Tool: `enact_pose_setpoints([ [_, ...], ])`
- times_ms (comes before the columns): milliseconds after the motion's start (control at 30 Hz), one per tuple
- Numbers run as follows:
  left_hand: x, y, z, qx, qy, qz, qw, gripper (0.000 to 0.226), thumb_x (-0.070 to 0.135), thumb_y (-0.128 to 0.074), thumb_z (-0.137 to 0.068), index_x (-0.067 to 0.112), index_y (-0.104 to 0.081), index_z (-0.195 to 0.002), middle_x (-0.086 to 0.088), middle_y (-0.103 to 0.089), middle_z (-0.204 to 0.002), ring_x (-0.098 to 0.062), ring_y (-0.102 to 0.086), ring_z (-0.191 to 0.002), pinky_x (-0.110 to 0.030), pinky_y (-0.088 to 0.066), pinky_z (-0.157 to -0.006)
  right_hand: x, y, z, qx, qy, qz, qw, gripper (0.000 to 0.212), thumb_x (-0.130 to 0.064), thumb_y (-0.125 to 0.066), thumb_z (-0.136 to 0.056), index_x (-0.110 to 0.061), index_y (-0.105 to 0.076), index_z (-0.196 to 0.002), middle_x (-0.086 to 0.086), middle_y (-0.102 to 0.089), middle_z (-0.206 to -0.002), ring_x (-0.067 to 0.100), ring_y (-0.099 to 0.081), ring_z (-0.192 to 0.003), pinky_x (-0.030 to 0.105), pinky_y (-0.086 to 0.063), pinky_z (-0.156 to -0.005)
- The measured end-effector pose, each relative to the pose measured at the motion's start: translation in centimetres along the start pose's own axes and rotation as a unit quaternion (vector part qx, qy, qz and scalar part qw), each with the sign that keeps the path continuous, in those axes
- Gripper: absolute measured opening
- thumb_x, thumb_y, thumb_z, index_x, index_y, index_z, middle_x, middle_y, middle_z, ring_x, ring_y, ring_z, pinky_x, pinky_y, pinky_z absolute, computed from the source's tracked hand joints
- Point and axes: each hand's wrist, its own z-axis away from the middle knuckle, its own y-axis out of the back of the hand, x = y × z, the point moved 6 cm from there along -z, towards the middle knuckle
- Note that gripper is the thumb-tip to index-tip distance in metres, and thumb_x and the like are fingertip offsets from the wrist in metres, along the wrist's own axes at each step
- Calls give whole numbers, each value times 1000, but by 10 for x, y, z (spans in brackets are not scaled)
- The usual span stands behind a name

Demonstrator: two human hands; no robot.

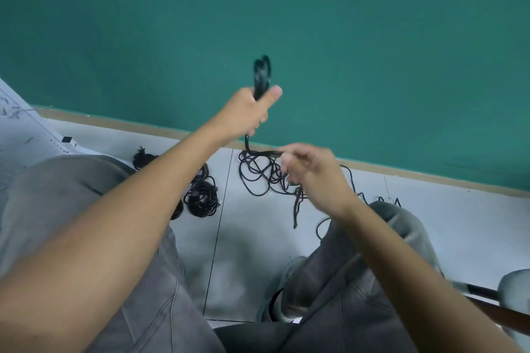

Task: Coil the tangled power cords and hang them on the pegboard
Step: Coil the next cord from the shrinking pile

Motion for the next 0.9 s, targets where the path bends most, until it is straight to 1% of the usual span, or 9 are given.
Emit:
enact_pose_setpoints([
  [133, 14, -49, 28, -200, -58, -37, 977, 61, 66, -25, -93, 23, -66, -81, 2, -63, -66, -7, -46, -51, -24, -43, -53, -28, 39, -11, 122, 29, 43, 991, 8, -12, -74, -92, -9, -70, -86, -5, -71, -64, 8, -63, -57, 19, -50, -62],
  [200, 13, -58, 35, -266, -57, -21, 962, 38, 53, -50, -102, 29, -69, -80, -2, -67, -72, -10, -46, -56, -25, -42, -54, -29, 52, -13, 197, 36, 108, 974, 27, -30, -86, -80, -13, -64, -79, -2, -69, -62, 15, -61, -56, 24, -49, -58],
  [267, 6, -59, 37, -312, -34, 4, 949, 18, 29, -71, -95, 21, -65, -80, -5, -64, -70, -14, -44, -57, -24, -38, -51, -25, 58, -14, 240, 39, 163, 956, 38, -42, -89, -75, -17, -60, -78, 2, -66, -65, 20, -59, -58, 30, -49, -59],
  [400, 0, -45, 26, -248, 9, 163, 955, 17, 14, -60, -104, 11, -56, -87, -1, -52, -57, -12, -39, -49, -23, -33, -47, -6, 52, -18, 184, 50, 130, 973, 13, -17, -71, -95, -24, -60, -93, -8, -69, -82, 14, -69, -73, 34, -55, -75],
  [500, 2, -30, 17, -177, 13, 204, 963, 19, 19, -53, -107, 10, -59, -91, -3, -62, -62, -15, -48, -52, -23, -39, -50, 8, 55, -14, 173, 27, 128, 976, 21, -9, -62, -99, -28, -62, -90, -6, -73, -85, 12, -72, -81, 38, -58, -87],
  [600, -3, -34, 16, -157, 18, 138, 978, 24, 31, -57, -106, 10, -68, -108, -8, -78, -101, -19, -60, -72, -24, -42, -57, 3, 57, -12, 188, 21, 63, 980, 23, -8, -63, -99, -27, -65, -87, -4, -71, -86, 24, -74, -84, 48, -62, -80],
  [700, -7, -47, 20, -153, 22, 118, 981, 31, 39, -65, -100, 17, -72, -121, -9, -74, -122, -27, -61, -95, -24, -44, -61, -14, 54, -16, 203, 22, -68, 977, 10, -3, -61, -100, -9, -69, -96, -7, -70, -74, 18, -76, -76, 39, -65, -71],
  [767, -6, -58, 24, -182, 22, 128, 975, 38, 45, -67, -96, 16, -73, -121, -8, -73, -119, -27, -62, -99, -21, -43, -61, -24, 54, -21, 221, 10, -125, 967, 7, -3, -63, -99, 0, -69, -102, -9, -67, -65, 8, -71, -62, 29, -61, -60],
  [900, 1, -64, 29, -213, 2, 91, 973, 21, 37, -60, -103, 20, -72, -101, -12, -75, -100, -12, -65, -89, -22, -42, -64, -27, 55, -27, 264, -36, -137, 954, 5, -13, -74, -93, -9, -76, -96, 3, -71, -81, 5, -63, -59, 21, -52, -49],
])
